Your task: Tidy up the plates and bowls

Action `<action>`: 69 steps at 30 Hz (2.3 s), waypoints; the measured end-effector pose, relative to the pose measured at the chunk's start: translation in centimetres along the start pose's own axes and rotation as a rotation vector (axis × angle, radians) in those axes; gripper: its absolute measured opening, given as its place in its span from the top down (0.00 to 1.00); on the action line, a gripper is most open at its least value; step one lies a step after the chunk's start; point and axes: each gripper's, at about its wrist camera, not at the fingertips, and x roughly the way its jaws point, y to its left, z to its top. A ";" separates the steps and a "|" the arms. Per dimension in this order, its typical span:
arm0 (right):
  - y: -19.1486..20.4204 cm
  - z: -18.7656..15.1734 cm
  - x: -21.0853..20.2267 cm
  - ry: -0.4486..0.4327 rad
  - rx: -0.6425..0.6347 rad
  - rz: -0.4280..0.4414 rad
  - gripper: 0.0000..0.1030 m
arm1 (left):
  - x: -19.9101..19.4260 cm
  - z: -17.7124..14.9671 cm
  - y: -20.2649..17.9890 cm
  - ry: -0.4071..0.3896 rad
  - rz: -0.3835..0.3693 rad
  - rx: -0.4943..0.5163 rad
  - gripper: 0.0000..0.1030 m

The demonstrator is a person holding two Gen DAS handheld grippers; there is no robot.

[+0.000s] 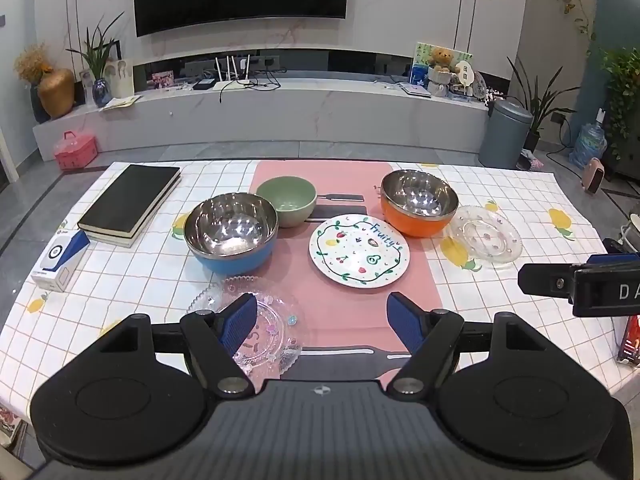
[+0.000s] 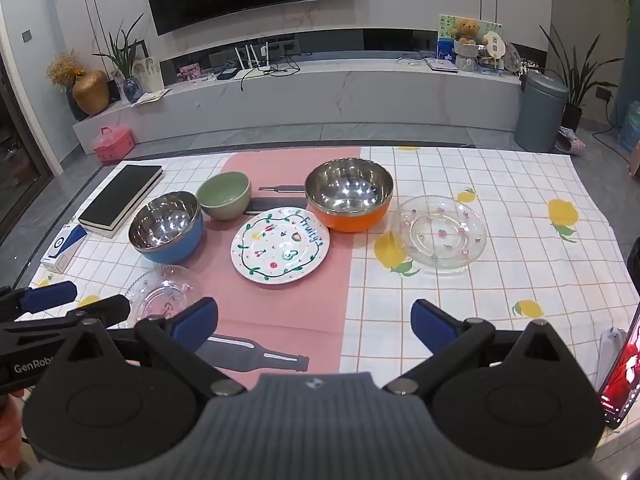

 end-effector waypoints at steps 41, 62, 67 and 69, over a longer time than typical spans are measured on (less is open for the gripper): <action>0.1 0.6 -0.5 -0.022 -0.022 -0.018 0.02 | -0.2 0.9 -0.4 -0.001 -0.028 0.005 0.16; -2.8 1.4 3.9 -0.039 -0.011 -0.064 0.03 | 4.4 3.2 -2.3 -0.038 -0.178 -0.019 0.35; -4.3 3.4 5.3 -0.101 0.002 -0.117 0.15 | 6.4 6.0 -3.5 -0.080 -0.193 -0.013 0.40; -5.1 4.4 5.6 -0.129 0.004 -0.125 0.16 | 7.2 7.2 -3.9 -0.098 -0.189 -0.001 0.40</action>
